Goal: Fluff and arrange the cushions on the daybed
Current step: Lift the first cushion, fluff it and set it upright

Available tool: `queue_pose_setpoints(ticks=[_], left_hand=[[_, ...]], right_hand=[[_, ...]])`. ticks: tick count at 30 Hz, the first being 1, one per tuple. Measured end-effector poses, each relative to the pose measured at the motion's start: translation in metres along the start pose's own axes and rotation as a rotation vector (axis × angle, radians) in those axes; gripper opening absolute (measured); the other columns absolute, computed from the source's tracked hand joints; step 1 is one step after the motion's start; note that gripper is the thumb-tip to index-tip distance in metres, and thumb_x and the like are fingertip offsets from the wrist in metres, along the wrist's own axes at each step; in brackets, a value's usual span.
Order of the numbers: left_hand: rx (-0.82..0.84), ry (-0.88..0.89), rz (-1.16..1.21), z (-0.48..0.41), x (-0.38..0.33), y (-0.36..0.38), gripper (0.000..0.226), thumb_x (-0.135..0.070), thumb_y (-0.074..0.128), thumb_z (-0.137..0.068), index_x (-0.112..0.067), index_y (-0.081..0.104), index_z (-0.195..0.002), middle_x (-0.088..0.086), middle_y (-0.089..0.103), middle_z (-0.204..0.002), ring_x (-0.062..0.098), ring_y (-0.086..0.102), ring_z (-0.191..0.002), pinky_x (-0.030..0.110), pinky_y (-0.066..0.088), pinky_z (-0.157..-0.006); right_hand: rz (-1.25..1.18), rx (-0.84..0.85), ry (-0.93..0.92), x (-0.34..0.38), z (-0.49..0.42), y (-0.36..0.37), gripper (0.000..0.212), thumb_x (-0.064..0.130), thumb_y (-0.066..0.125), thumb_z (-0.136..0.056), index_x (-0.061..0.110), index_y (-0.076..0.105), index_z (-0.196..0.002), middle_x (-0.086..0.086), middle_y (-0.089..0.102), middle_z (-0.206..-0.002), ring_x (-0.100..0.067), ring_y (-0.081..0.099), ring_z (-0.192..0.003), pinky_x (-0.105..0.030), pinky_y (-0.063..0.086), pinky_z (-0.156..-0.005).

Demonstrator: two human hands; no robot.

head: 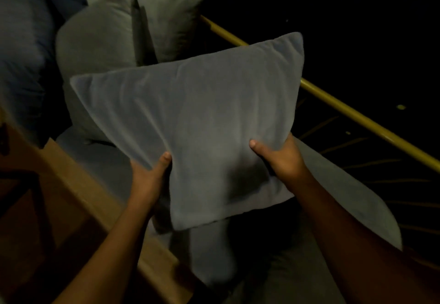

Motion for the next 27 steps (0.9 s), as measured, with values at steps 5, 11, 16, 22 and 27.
queue_pose_setpoints(ticks=[5, 11, 16, 22, 27], left_hand=[[0.049, 0.13, -0.014, 0.021, -0.048, 0.032, 0.073, -0.023, 0.069, -0.081, -0.018, 0.028, -0.141, -0.006, 0.045, -0.133, 0.013, 0.047, -0.121, 0.028, 0.04, -0.099], [0.215, 0.151, -0.031, 0.066, -0.088, 0.096, 0.1, -0.049, 0.079, -0.058, -0.01, 0.032, -0.138, 0.004, 0.045, -0.14, 0.016, 0.051, -0.12, 0.024, 0.043, -0.095], [0.579, 0.266, -0.114, 0.119, -0.108, 0.181, 0.082, -0.041, 0.08, -0.066, -0.016, 0.045, -0.136, -0.007, 0.054, -0.131, 0.005, 0.054, -0.114, 0.012, 0.046, -0.084], [0.816, 0.191, -0.192, 0.168, -0.09, 0.274, 0.069, -0.023, 0.074, -0.076, -0.021, 0.042, -0.137, 0.0, 0.054, -0.137, 0.018, 0.052, -0.122, 0.042, 0.047, -0.097], [0.848, 0.182, -0.251, 0.182, -0.057, 0.32, 0.074, -0.022, 0.078, -0.073, -0.019, 0.041, -0.137, 0.003, 0.053, -0.138, 0.02, 0.052, -0.124, 0.044, 0.047, -0.099]], right_hand=[[-0.084, -0.124, -0.088, 0.015, 0.04, -0.054, 0.119, 0.073, 0.076, -0.039, 0.025, 0.037, -0.141, -0.003, 0.046, -0.139, -0.023, 0.05, -0.124, -0.046, 0.044, -0.105], [-0.143, -0.326, -0.15, 0.006, 0.098, -0.154, 0.117, 0.069, 0.081, -0.042, 0.021, 0.038, -0.139, -0.004, 0.048, -0.139, -0.021, 0.05, -0.124, -0.043, 0.043, -0.105], [-0.246, -0.578, -0.121, -0.044, 0.144, -0.242, 0.107, 0.065, 0.082, -0.044, 0.022, 0.042, -0.134, -0.004, 0.051, -0.137, -0.02, 0.052, -0.124, -0.047, 0.045, -0.104], [-0.301, -0.744, -0.032, -0.116, 0.174, -0.312, 0.093, 0.05, 0.083, -0.056, 0.025, 0.04, -0.135, 0.001, 0.054, -0.133, -0.017, 0.054, -0.122, -0.048, 0.048, -0.1], [-0.289, -0.721, -0.008, -0.171, 0.174, -0.328, 0.077, 0.027, 0.078, -0.072, 0.017, 0.039, -0.138, -0.004, 0.053, -0.136, -0.019, 0.051, -0.125, -0.045, 0.044, -0.105]])
Point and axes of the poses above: each hand's wrist, its own z-axis away from the middle knuckle, its own y-axis out of the palm, x = y × z, the point moved 1 cm from there along -z, towards the middle knuckle
